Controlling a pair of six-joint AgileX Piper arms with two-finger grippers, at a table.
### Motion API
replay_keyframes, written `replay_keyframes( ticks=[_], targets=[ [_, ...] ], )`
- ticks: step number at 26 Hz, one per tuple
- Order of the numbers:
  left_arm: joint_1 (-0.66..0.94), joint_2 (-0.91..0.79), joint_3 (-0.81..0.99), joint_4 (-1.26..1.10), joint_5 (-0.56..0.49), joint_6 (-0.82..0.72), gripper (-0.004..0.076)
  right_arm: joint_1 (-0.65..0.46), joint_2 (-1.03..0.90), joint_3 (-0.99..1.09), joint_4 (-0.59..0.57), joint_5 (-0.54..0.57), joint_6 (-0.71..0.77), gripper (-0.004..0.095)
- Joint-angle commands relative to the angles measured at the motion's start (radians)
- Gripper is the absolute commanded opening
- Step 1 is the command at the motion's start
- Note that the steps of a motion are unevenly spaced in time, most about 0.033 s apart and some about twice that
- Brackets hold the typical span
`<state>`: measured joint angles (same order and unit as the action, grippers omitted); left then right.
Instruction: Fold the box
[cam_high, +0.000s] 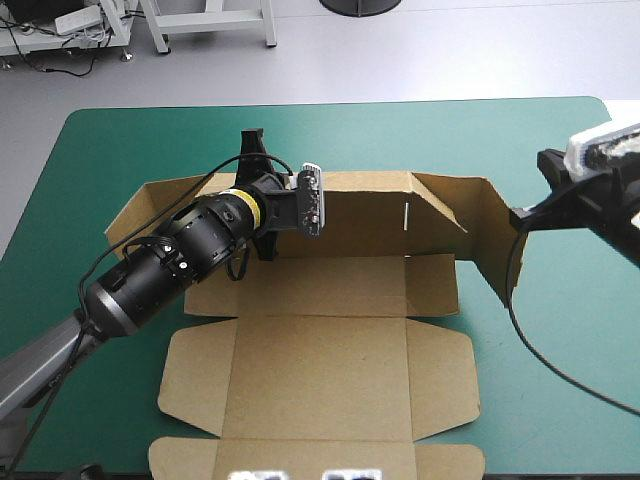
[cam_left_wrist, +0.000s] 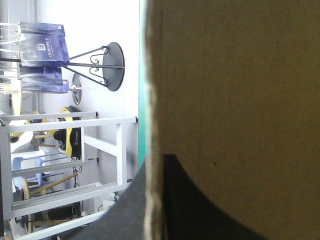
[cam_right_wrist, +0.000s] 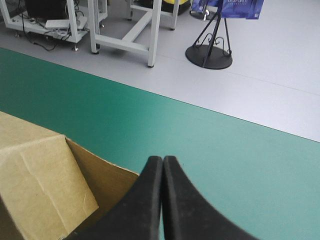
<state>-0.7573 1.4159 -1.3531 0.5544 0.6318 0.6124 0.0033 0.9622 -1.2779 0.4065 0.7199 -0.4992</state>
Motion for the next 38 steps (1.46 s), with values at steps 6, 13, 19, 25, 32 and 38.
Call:
replay_keyframes(
  ticks=[6, 13, 19, 25, 32, 38],
  targets=[
    [-0.015, -0.009, -0.028, 0.147, -0.174, -0.099, -0.0006, 0.001, 0.421, -0.425, 0.012, 0.224, -0.004, -0.0025],
    [-0.015, 0.020, -0.028, 0.228, -0.191, -0.183, -0.0006, 0.001, 0.595, -0.497, 0.099, 0.349, -0.011, -0.0025],
    [-0.015, 0.046, -0.028, 0.281, -0.204, -0.243, -0.0006, 0.001, 0.643, -0.497, 0.127, 0.426, -0.021, -0.0024],
    [-0.015, 0.067, -0.028, 0.407, -0.184, -0.382, -0.0006, 0.001, 0.648, -0.495, 0.161, 0.530, -0.040, -0.0024],
    [-0.015, 0.069, -0.028, 0.411, -0.172, -0.394, -0.0006, 0.001, 0.642, -0.413, 0.193, 0.530, -0.079, -0.0024],
    [-0.015, 0.084, -0.028, 0.409, -0.163, -0.394, -0.0006, 0.001, 0.601, -0.295, 0.289, 0.530, -0.213, -0.0024]
  ],
)
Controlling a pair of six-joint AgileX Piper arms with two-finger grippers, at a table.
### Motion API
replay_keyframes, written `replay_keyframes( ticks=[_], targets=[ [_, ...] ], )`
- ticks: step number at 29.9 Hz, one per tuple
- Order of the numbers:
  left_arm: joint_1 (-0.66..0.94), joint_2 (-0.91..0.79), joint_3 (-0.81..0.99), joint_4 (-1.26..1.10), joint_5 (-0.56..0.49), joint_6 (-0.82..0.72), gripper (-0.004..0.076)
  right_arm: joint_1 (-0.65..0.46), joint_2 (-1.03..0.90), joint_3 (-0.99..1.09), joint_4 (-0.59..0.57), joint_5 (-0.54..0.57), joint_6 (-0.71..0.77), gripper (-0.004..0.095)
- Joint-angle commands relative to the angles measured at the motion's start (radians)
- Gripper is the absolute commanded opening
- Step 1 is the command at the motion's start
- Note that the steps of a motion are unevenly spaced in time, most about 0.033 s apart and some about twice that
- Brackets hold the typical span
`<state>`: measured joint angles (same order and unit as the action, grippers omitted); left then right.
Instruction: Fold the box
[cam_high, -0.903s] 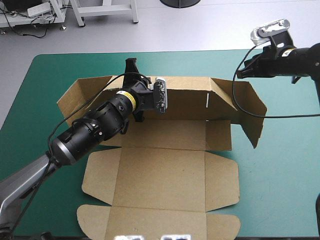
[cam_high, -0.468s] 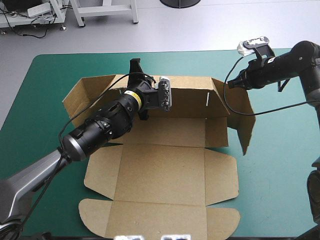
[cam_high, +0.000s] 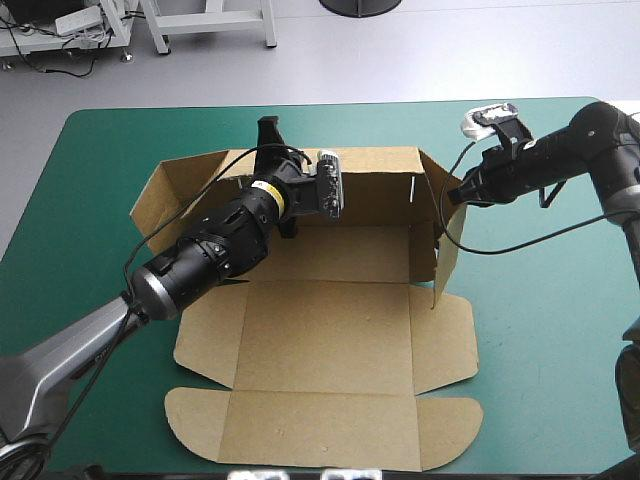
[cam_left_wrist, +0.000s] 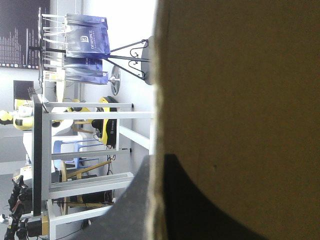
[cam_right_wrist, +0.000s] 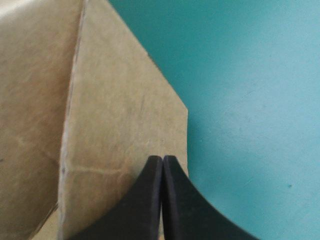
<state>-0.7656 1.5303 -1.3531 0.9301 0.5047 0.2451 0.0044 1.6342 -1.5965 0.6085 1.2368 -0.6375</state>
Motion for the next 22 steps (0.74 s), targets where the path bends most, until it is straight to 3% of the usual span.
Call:
replay_keyframes(
  ticks=[1, 4, 11, 15, 22],
  targets=[
    [-0.007, -0.028, -0.028, 0.029, -0.036, -0.027, -0.0006, 0.000, -0.081, 0.044, 0.108, 0.013, -0.115, -0.0024],
    [-0.007, -0.017, -0.028, 0.021, -0.036, -0.027, -0.0006, 0.000, -0.113, 0.114, 0.183, 0.008, -0.278, -0.0024],
    [-0.009, -0.001, -0.028, -0.010, -0.028, -0.027, -0.0006, 0.000, -0.143, 0.260, 0.233, -0.069, -0.505, -0.0024],
    [-0.033, 0.013, -0.028, -0.006, -0.018, -0.027, -0.0006, 0.000, -0.145, 0.307, 0.259, -0.116, -0.547, -0.0024],
    [-0.046, 0.043, -0.027, -0.005, 0.022, -0.027, -0.0006, 0.000, -0.150, 0.307, 0.229, -0.104, -0.547, 0.0006]
  ],
)
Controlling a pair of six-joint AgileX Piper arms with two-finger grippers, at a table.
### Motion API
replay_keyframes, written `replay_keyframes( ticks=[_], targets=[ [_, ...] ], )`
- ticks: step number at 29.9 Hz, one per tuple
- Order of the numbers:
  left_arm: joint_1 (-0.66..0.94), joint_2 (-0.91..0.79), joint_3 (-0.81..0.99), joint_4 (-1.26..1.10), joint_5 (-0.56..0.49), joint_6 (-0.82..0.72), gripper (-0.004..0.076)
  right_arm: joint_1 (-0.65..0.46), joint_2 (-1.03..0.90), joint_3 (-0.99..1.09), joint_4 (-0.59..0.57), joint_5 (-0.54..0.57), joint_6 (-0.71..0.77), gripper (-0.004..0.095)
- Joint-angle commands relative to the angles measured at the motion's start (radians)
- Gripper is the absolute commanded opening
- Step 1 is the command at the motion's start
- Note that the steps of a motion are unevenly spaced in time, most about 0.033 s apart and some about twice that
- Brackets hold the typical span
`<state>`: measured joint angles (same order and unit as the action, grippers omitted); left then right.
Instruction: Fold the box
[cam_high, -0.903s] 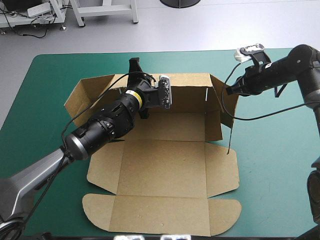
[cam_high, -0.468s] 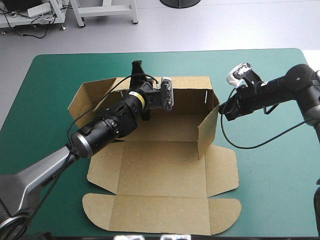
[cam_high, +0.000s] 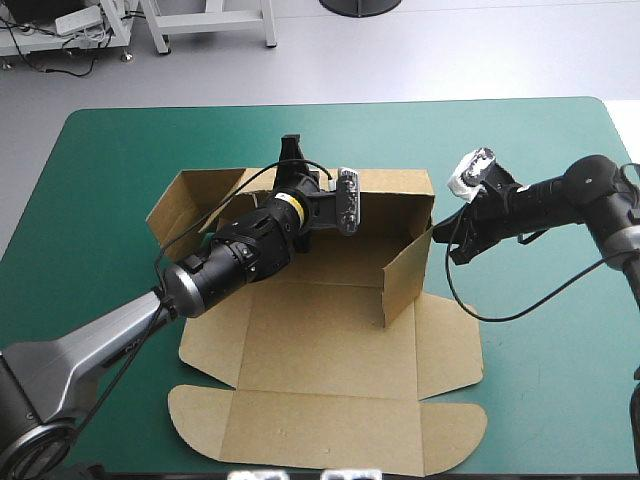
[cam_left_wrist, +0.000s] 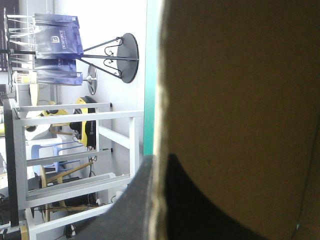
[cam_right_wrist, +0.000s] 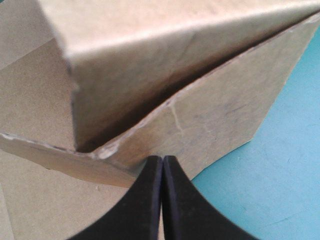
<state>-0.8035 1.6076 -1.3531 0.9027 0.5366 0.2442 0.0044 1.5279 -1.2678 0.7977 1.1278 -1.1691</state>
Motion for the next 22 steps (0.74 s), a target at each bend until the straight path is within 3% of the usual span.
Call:
replay_keyframes(
  ticks=[1, 4, 8, 11, 22],
  targets=[
    [-0.008, -0.029, -0.027, 0.022, -0.002, -0.029, -0.0006, 0.000, -0.044, -0.021, 0.040, 0.017, -0.015, 0.0038],
    [-0.008, -0.020, -0.027, 0.020, 0.010, -0.043, -0.0006, 0.000, -0.044, -0.021, 0.047, 0.058, -0.013, 0.0177],
    [-0.008, -0.014, -0.027, 0.040, 0.012, -0.049, -0.0006, 0.000, -0.045, -0.021, 0.051, 0.109, -0.011, 0.0516],
    [-0.008, -0.014, -0.027, 0.042, 0.008, -0.065, -0.0006, 0.000, -0.045, -0.021, 0.077, 0.109, -0.004, 0.0700],
    [-0.008, 0.037, -0.027, 0.102, 0.019, -0.195, -0.0006, 0.024, -0.045, -0.021, 0.114, 0.047, 0.049, 0.0726]
  ],
)
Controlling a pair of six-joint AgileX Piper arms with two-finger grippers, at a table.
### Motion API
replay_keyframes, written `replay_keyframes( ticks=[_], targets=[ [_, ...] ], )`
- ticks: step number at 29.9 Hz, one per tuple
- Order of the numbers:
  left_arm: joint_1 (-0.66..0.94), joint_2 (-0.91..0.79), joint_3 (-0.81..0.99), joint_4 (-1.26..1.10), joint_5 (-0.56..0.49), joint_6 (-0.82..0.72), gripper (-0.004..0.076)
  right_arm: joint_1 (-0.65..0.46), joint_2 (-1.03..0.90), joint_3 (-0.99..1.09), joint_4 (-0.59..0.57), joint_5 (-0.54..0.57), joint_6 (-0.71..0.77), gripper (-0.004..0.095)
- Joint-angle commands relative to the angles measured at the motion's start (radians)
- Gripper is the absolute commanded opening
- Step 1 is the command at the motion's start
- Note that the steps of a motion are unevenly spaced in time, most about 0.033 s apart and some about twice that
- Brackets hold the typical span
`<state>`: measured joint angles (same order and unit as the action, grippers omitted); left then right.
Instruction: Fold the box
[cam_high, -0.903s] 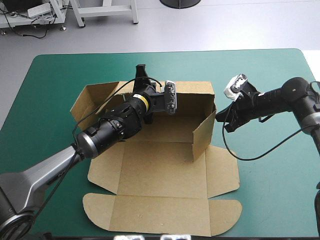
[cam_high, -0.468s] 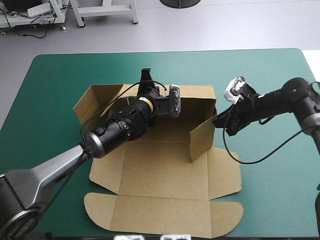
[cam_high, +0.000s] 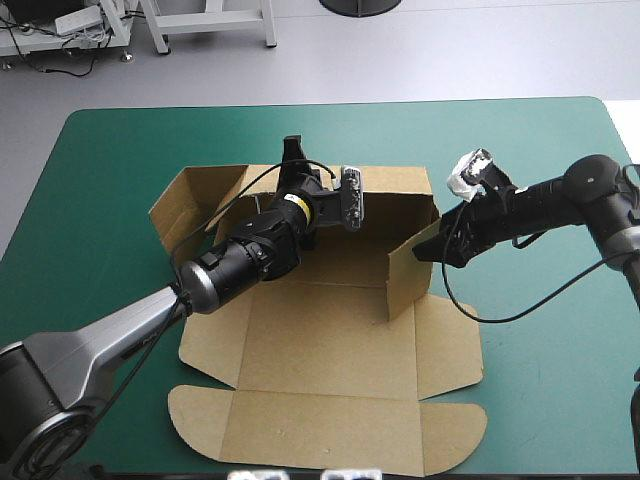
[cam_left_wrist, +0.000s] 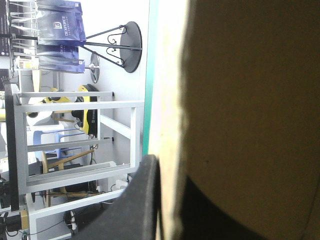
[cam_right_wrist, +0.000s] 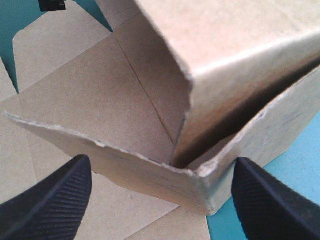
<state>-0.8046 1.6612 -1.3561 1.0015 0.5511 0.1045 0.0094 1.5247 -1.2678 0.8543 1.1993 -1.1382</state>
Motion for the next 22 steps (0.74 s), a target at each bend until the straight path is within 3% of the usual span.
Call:
replay_keyframes(
  ticks=[1, 8, 16, 22],
  targets=[
    [-0.007, -0.011, -0.024, 0.004, 0.003, -0.059, -0.0006, 0.033, -0.040, -0.021, 0.052, -0.037, 0.026, 0.0725],
    [-0.007, -0.009, -0.024, -0.016, 0.019, -0.063, -0.0006, 0.113, -0.040, -0.021, -0.033, -0.210, 0.156, 0.0723],
    [-0.071, -0.009, -0.024, -0.030, 0.073, -0.063, -0.0006, 0.113, -0.040, -0.021, -0.024, -0.252, 0.279, 0.0706],
    [-0.104, -0.009, -0.024, -0.042, 0.125, -0.087, -0.0006, 0.113, -0.040, -0.021, -0.026, -0.265, 0.329, 0.0601]
  ],
)
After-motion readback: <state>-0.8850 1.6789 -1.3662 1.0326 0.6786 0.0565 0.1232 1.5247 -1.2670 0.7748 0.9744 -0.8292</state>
